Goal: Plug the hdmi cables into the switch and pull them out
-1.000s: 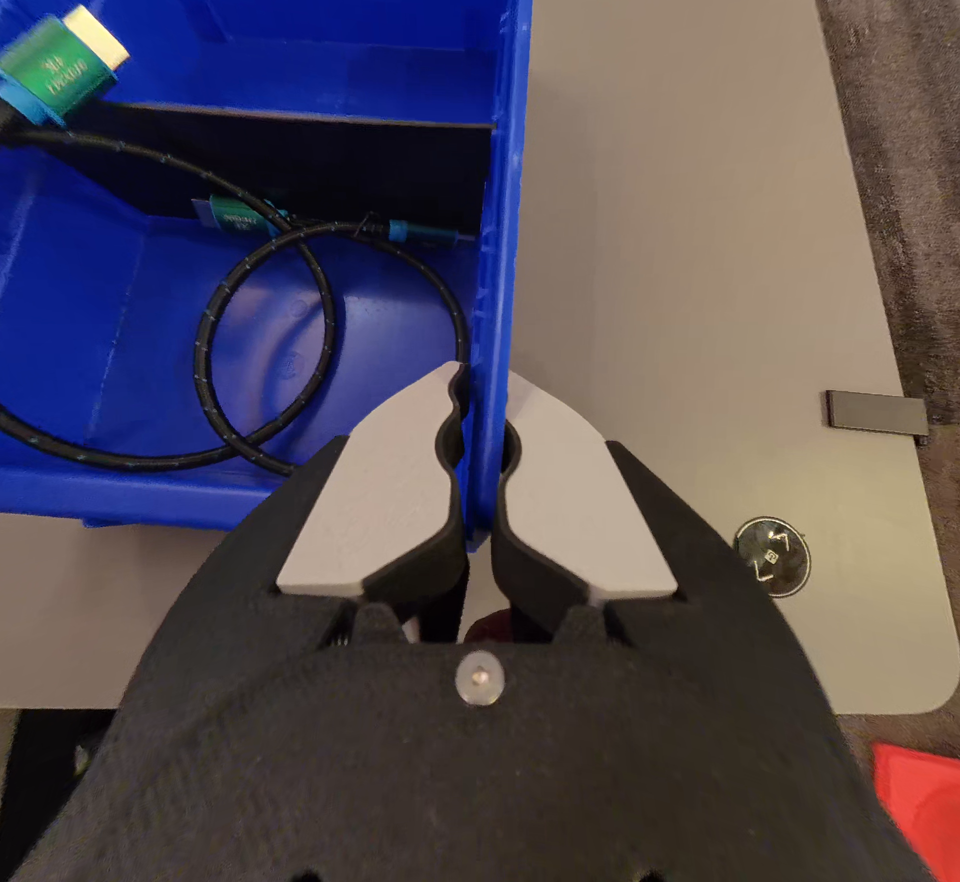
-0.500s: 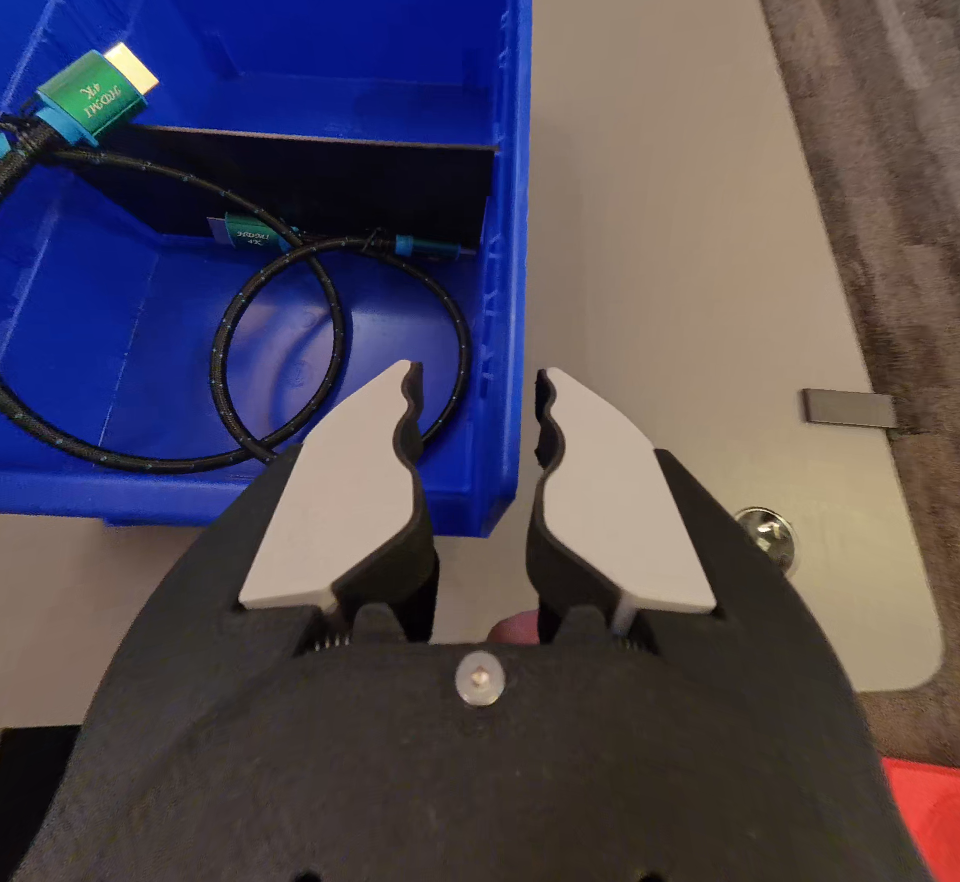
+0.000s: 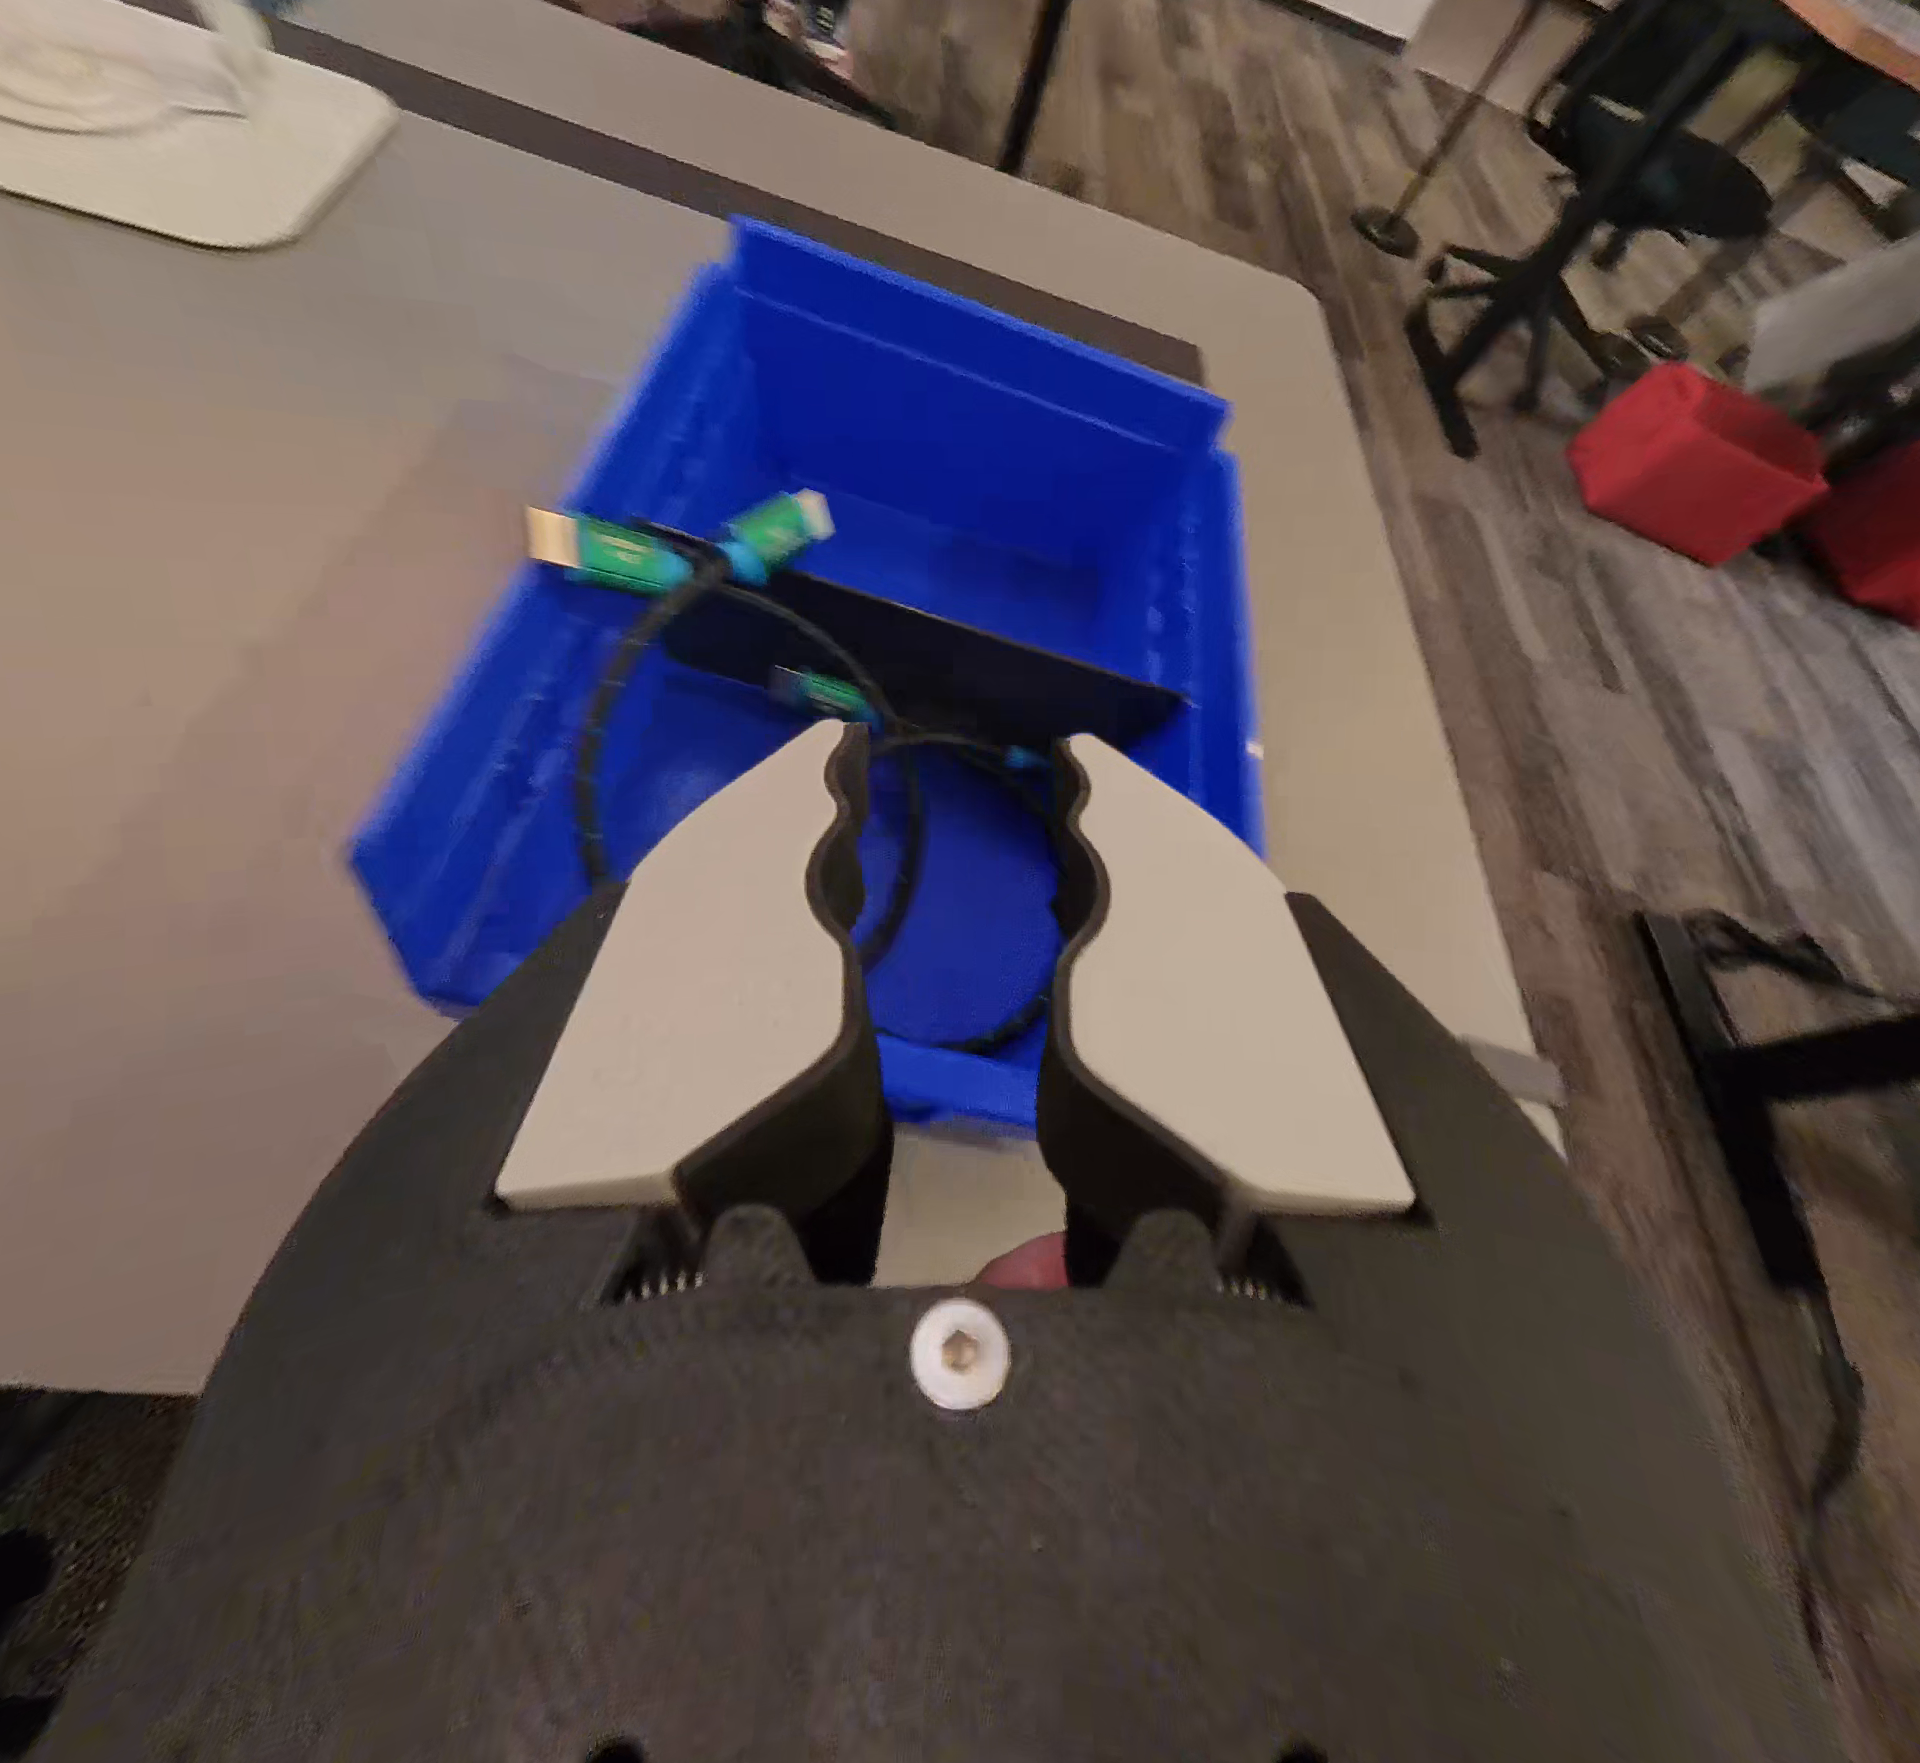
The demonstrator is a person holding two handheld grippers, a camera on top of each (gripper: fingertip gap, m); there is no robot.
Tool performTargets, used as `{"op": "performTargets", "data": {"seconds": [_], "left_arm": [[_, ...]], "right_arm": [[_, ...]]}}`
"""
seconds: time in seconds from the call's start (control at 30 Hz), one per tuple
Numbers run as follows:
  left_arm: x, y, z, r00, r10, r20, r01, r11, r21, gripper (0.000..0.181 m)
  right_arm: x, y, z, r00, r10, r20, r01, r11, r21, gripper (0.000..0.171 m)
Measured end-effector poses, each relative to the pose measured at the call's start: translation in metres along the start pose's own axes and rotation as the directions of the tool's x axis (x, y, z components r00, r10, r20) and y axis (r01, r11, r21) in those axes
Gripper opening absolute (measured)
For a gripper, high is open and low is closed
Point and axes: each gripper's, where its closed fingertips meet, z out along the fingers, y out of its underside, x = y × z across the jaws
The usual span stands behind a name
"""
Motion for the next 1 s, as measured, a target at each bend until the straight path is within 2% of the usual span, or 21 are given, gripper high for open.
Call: {"op": "performTargets", "data": {"seconds": [0.07, 0.17, 0.23, 0.3, 0.5, 0.57, 0.67, 0.83, 1.0], "left_arm": [[0.004, 0.001, 0.023, 0.999, -0.035, -0.018, 0.033, 0.998, -0.056, 0.057], [-0.006, 0.008, 0.052, 0.998, -0.045, 0.035, 0.05, 0.99, -0.135, 0.058], [-0.006, 0.008, 0.061, 0.994, -0.11, 0.006, 0.109, 0.977, -0.181, 0.058], [-0.021, 0.006, 0.066, 0.992, -0.106, 0.067, 0.118, 0.969, -0.219, 0.059], [-0.023, 0.012, 0.091, 0.997, -0.062, 0.05, 0.076, 0.931, -0.358, 0.057], [-0.018, 0.017, 0.098, 0.995, -0.1, 0.016, 0.098, 0.913, -0.396, 0.049], [-0.018, 0.016, 0.103, 0.998, -0.063, 0.026, 0.068, 0.917, -0.393, 0.045], [-0.018, 0.006, 0.105, 0.997, -0.077, 0.021, 0.08, 0.955, -0.287, 0.032], [-0.022, -0.006, 0.098, 0.994, -0.105, 0.028, 0.108, 0.977, -0.182, 0.027]], "right_arm": [[-0.031, -0.012, 0.0, 0.996, -0.052, 0.069, 0.05, 0.998, 0.025, 0.032], [-0.081, -0.027, 0.001, 0.977, -0.121, 0.177, 0.111, 0.992, 0.065, 0.033], [-0.112, -0.034, 0.003, 0.956, -0.157, 0.247, 0.14, 0.986, 0.087, 0.032], [-0.138, -0.039, 0.005, 0.935, -0.185, 0.303, 0.162, 0.982, 0.101, 0.032], [-0.185, -0.05, 0.011, 0.889, -0.224, 0.398, 0.185, 0.974, 0.134, 0.032], [-0.195, -0.051, 0.012, 0.878, -0.236, 0.417, 0.195, 0.971, 0.139, 0.032], [-0.205, -0.049, 0.015, 0.866, -0.238, 0.44, 0.199, 0.971, 0.134, 0.031], [-0.213, -0.047, 0.021, 0.855, -0.229, 0.465, 0.192, 0.973, 0.126, 0.03], [-0.221, -0.046, 0.024, 0.842, -0.228, 0.488, 0.195, 0.974, 0.119, 0.03]]}}
